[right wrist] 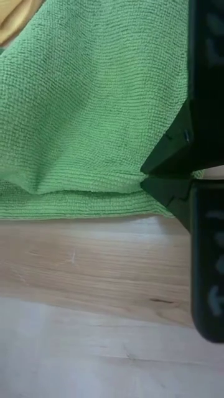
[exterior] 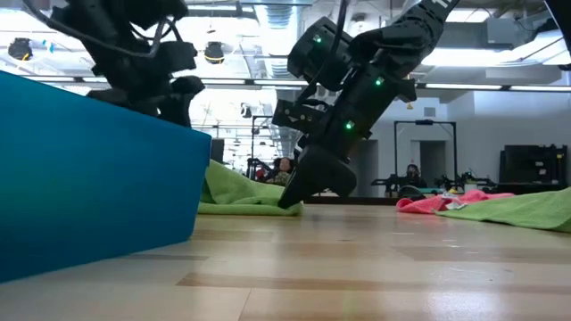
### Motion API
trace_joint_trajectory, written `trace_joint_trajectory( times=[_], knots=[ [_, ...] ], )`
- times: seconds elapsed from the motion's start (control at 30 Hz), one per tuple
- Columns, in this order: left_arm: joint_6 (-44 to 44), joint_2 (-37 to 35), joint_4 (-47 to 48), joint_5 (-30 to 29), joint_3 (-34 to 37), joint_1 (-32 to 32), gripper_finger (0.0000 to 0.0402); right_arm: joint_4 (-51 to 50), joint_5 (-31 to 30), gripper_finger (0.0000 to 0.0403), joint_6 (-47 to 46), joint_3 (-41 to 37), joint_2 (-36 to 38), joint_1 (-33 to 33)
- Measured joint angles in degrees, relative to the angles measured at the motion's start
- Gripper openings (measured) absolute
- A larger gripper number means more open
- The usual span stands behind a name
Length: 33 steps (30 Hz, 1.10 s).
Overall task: Fold microfiber towels
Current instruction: Fold the top green microfiber
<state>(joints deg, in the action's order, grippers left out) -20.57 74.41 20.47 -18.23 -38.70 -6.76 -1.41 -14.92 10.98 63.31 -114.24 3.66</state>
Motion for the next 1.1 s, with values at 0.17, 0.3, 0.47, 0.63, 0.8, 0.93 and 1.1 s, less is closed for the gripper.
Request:
trace_joint_trajectory(
  times=[0.17,0.3,0.47,0.63,0.8,0.93,1.1],
  knots=[
    [-0.1,3.1,-1.5,-1.5,0.0,0.9,0.0196,-0.3,0.0,0.0037,0.0,0.0,0.0,0.0],
    [0.1,3.3,-2.1,-1.7,0.0,1.0,0.0172,-0.5,0.0,0.0037,0.0,0.0,0.0,0.0],
    [-0.7,2.5,-2.0,-2.6,0.0,1.0,0.0118,-1.0,0.0,0.0037,0.0,0.0,0.0,0.0],
    [-5.2,2.5,-4.7,-3.1,0.0,1.0,0.0042,-1.1,0.0,0.0036,-0.2,0.0,0.0,0.0],
    [-9.0,2.5,-11.5,-12.3,0.0,2.0,0.0007,-1.3,-2.9,0.0025,-1.9,0.0,0.0,0.0],
    [-11.8,2.5,-14.7,-18.6,0.0,2.8,0.0002,-1.7,-5.0,0.0020,-3.7,0.0,0.0,0.0],
    [-10.9,2.5,-16.3,-20.1,0.0,3.0,0.0002,-1.7,-9.4,0.0022,-7.5,0.0,0.0,0.1]
  ],
)
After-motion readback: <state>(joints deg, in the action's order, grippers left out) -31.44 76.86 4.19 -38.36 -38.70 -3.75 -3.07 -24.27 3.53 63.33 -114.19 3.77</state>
